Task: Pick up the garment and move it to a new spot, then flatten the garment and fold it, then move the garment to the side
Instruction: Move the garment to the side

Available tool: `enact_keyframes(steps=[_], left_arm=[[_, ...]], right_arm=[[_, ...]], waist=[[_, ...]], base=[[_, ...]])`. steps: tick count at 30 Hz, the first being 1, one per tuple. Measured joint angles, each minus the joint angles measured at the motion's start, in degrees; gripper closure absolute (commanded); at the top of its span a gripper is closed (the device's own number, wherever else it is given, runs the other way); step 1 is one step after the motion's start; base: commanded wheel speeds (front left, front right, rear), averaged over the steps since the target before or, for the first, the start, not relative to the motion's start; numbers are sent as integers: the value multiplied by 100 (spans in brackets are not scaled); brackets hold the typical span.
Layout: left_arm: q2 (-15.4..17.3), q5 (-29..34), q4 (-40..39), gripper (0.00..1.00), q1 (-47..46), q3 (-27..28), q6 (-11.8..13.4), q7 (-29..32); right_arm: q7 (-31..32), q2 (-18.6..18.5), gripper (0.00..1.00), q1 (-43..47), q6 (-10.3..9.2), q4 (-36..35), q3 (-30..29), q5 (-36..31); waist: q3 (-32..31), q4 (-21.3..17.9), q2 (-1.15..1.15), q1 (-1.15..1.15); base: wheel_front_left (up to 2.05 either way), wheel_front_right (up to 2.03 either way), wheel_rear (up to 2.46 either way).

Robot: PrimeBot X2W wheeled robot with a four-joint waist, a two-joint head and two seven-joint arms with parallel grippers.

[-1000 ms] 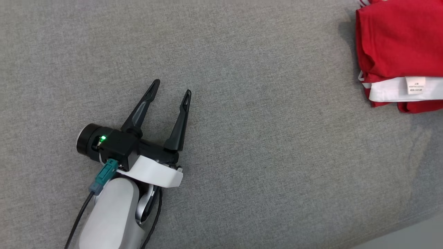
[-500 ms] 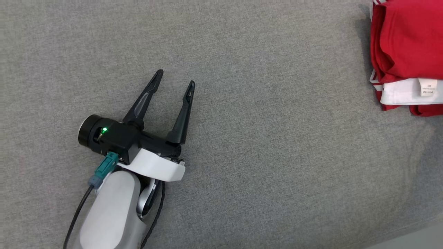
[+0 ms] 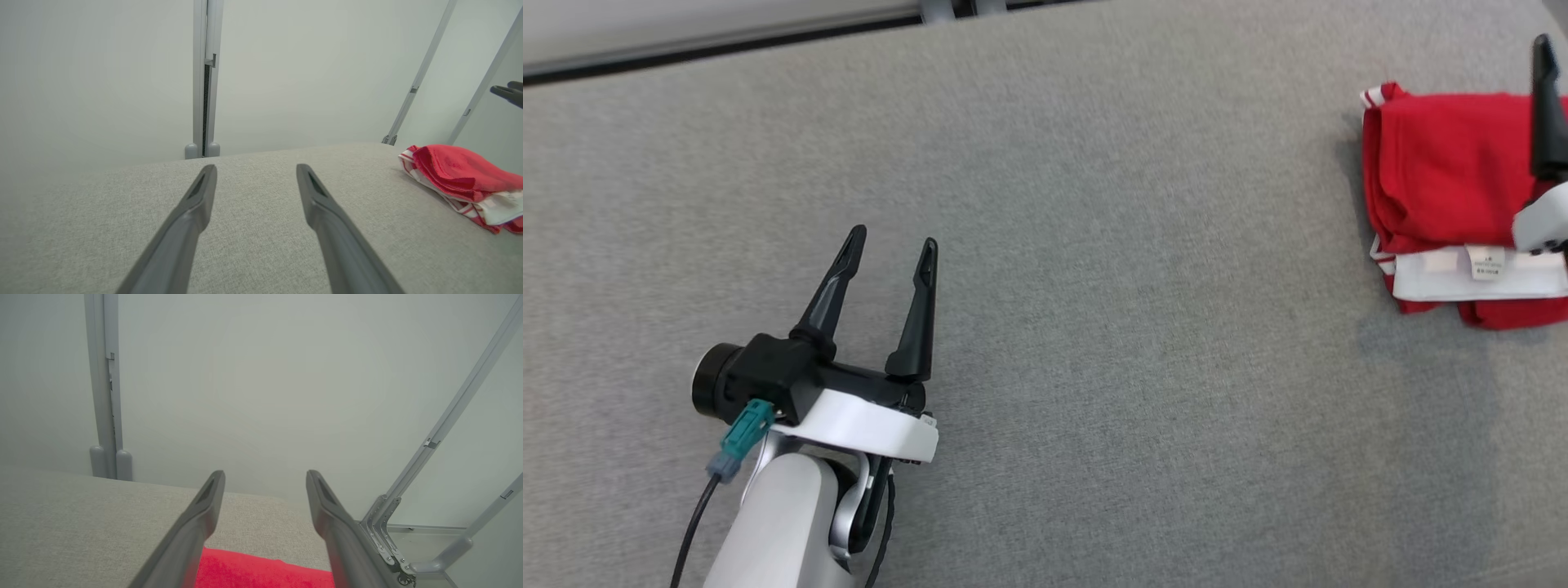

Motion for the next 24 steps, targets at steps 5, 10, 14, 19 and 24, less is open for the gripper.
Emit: enact_keyframes(steps=[5,10,14,19,24], left_arm=[[1,-134,-75,0,199,88,105,1],[0,-215,-48,0,442,130,200,1],[4,-134,-59,0,656,243,449,0],[-2,-90,-55,0,905,227,603,1],[1,-296,38,0,1220,224,813,1]], right_arm=[[-7,205,0,772,-1,-893,56,591],[-7,388,0,1670,0,-1696,67,920],[-8,745,0,2387,-1,-2169,-216,894],[-8,1109,0,3077,-3,-2446,-311,552],[-7,1595,0,3690,-5,-2640,-512,272]], waist=[[-461,245,0,0],[-864,548,0,0],[-1146,765,0,0],[-1390,945,0,0],[-1610,1097,0,0]], base=[[0,0,0],[0,0,0],[0,0,0],[0,0,0],[0,0,0]])
